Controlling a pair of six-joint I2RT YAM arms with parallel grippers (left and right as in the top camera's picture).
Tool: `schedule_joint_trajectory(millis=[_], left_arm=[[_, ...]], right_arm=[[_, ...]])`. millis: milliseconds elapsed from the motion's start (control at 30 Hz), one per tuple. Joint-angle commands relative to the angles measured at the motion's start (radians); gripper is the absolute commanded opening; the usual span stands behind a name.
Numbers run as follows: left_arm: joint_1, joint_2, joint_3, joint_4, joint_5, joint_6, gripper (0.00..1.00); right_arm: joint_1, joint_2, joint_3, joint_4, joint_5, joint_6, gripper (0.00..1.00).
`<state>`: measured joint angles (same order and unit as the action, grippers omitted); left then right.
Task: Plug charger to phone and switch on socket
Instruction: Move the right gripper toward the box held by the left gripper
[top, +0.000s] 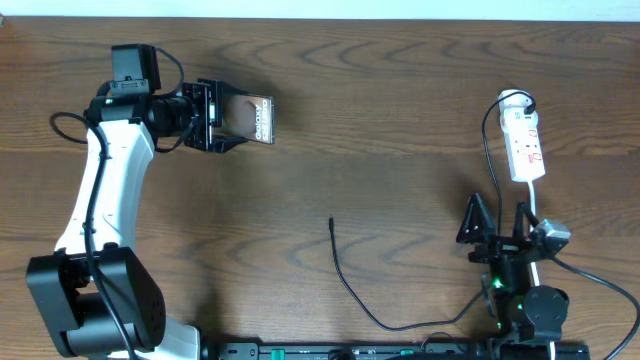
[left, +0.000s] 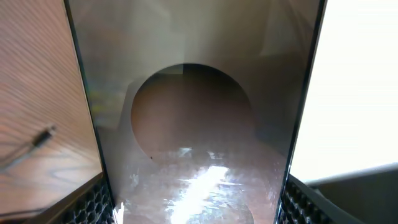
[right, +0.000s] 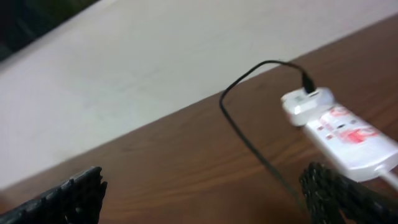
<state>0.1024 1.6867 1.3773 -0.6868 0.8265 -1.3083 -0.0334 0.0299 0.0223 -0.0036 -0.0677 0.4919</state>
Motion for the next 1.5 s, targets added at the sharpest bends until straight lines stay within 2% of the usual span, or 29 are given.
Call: schedule_joint_trajectory(millis=[0, 167, 267, 400, 467, 600, 667, 833, 867, 933, 1000, 1067, 1267, 1467], left_arm=[[0.003, -0.026, 0.029, -0.023, -0.109, 0.01, 0.07], [0.003, -0.026, 0.027, -0.049, -0.145, 0.01, 0.08], [0.003, -0.026, 0.027, -0.058, -0.156, 0.009, 0.07], [0.003, -0.026, 0.027, -0.085, -0.217, 0.009, 0.07], [0.003, -0.026, 0.027, -0.104, -0.257, 0.0, 0.07], [0.003, -0.026, 0.027, -0.13, -0.333, -0.028, 0.07], [-0.007, -0.026, 0.027, -0.159, -0.408, -0.061, 0.07], [-0.053, -0.026, 0.027, -0.172, -0.503, -0.085, 0.08], [-0.075, -0.026, 0.027, -0.172, -0.55, -0.086, 0.07], [-0.097, -0.026, 0.027, -0.172, -0.596, -0.087, 0.07], [-0.116, -0.026, 0.027, -0.172, -0.613, -0.098, 0.07], [-0.131, -0.026, 0.027, -0.172, -0.61, -0.109, 0.07], [-0.154, -0.026, 0.027, -0.173, -0.609, -0.114, 0.07], [-0.154, -0.026, 0.026, -0.173, -0.51, -0.123, 0.07]], right_arm=[[-0.007, 0.076, 0.106, 0.003, -0.055, 0.114, 0.99], [-0.007, 0.335, 0.297, 0.003, -0.144, 0.113, 0.99], [-0.007, 0.565, 0.452, 0.0, -0.285, 0.113, 0.99], [-0.007, 0.897, 0.664, 0.0, -0.576, 0.119, 0.99], [-0.003, 1.081, 0.769, 0.001, -0.754, 0.167, 0.99], [0.024, 1.357, 0.905, 0.027, -0.972, 0.34, 0.99], [0.063, 1.522, 0.957, 0.119, -1.085, 0.457, 0.99], [0.167, 1.72, 0.966, 0.407, -1.119, 0.568, 0.99], [0.212, 1.775, 0.966, 0.522, -1.098, 0.594, 0.99], [0.26, 1.823, 0.966, 0.633, -1.07, 0.596, 0.99], [0.295, 1.846, 0.966, 0.66, -1.033, 0.622, 0.99], [0.339, 1.855, 0.966, 0.659, -0.982, 0.672, 0.99], [0.449, 1.856, 0.966, 0.659, -0.895, 0.674, 0.99], [0.526, 1.856, 0.965, 0.658, -0.82, 0.636, 0.99]])
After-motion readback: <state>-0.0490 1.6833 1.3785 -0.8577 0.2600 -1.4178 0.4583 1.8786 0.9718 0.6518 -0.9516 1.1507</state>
